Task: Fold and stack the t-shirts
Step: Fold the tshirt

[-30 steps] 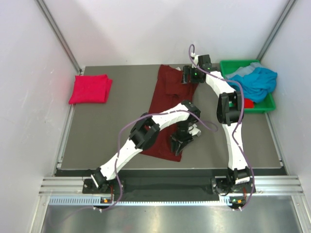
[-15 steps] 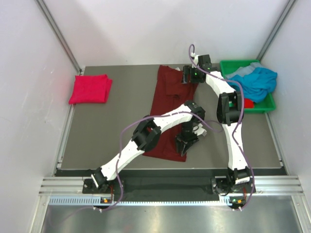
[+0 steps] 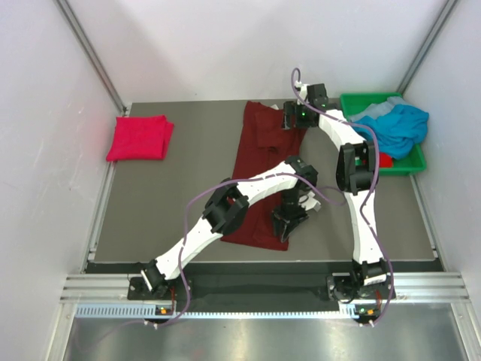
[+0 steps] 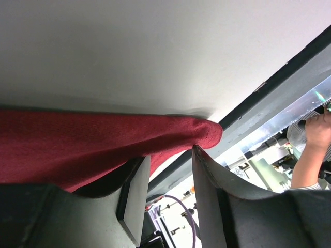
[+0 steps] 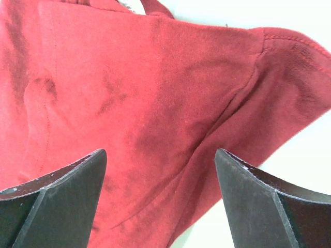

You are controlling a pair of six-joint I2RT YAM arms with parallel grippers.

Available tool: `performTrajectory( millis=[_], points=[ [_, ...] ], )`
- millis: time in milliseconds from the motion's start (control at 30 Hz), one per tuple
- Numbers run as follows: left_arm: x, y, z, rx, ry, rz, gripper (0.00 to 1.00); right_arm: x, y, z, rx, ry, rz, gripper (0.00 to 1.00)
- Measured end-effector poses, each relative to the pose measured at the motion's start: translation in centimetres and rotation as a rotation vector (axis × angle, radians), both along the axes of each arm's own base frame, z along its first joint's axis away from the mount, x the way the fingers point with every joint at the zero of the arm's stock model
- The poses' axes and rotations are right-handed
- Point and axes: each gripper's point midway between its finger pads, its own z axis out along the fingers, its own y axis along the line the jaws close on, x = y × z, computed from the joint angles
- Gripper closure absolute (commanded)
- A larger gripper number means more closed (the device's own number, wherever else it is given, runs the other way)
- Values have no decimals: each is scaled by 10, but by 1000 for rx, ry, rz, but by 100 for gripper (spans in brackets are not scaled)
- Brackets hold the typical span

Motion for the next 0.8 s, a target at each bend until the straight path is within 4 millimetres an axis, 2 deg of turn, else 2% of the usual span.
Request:
performTrajectory(
  millis=[400, 600, 800],
  points=[
    [1, -17, 2, -122, -55, -9, 52, -5, -7, 41, -32, -63, 6, 13],
    [7, -43, 4, -228, -93, -6, 52, -5, -10, 60, -44, -100, 2, 12],
    [10, -53, 8, -295, -138, -12, 54, -11, -17, 83, -45, -123, -7, 12]
  ],
)
